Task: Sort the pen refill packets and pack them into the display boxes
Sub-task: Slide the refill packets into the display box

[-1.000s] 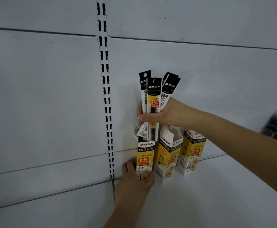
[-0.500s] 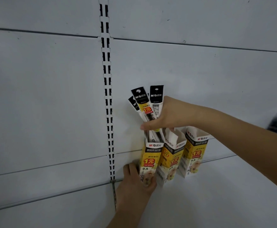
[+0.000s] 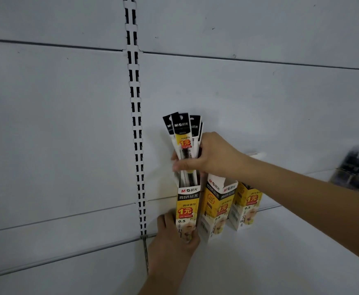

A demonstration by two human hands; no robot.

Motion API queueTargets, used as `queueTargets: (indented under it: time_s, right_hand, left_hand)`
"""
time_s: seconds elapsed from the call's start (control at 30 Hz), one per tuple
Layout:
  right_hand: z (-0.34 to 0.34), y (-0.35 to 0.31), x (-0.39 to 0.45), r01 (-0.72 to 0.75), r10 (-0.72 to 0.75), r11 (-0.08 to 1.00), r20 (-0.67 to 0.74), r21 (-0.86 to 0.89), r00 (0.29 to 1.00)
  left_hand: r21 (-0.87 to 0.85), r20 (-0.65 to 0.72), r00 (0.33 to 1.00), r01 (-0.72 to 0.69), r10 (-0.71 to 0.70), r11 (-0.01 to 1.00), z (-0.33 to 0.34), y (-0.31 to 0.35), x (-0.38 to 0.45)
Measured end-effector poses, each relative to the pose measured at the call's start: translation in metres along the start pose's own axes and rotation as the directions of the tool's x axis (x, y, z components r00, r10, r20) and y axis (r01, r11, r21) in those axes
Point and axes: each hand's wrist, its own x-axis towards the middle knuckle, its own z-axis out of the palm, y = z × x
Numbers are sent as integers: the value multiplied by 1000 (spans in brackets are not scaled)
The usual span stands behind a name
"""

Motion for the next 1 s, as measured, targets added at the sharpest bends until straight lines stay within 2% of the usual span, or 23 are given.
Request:
queueTargets:
  time_s: [0.13, 0.27, 0.4, 0.47, 0.6, 0.7, 0.77, 0.83, 0.9, 1.0]
  right_hand:
    - [-6, 1, -6, -65, 59, 991, 57, 113, 997]
    - [-16, -2, -9, -94, 83, 993, 140, 75, 987]
    - [-26, -8, -7, -124, 111, 954, 62, 273, 992]
    - [-26, -8, -6, -60, 69, 962, -23, 266, 997]
    - [-27, -7, -5, 82, -55, 988, -202, 127, 978]
    - [-27, -4, -5, 23, -31, 998, -131, -62, 991]
    - [-25, 0, -5, 38, -79, 975, -180, -219, 980]
    - [-25, -1, -5, 72, -146, 954, -240, -292, 960]
    - [-23, -3, -5, 113, -185, 918, -160, -379, 970]
    - [-9, 0, -8, 146, -160, 861, 13, -488, 987]
  left_hand:
    - [0, -9, 1000, -5, 5, 1000, 1, -1, 0]
    - [-36, 1, 1000, -5, 6, 999, 1, -2, 0]
    - [-28, -13, 1000, -12, 12, 1000, 1, -2, 1]
    - [-26, -17, 1000, -16, 16, 1000, 2, -2, 0]
    - [-34, -8, 1000, -14, 13, 999, 2, -3, 1]
    - [-41, -6, 1000, -8, 8, 999, 1, -2, 0]
    - [-40, -4, 1000, -5, 5, 999, 1, -1, 0]
    - [-42, 3, 1000, -3, 3, 999, 2, -1, 1]
    - [-41, 7, 1000, -3, 3, 999, 2, -2, 1]
    - [-42, 0, 1000, -7, 7, 999, 3, -3, 2]
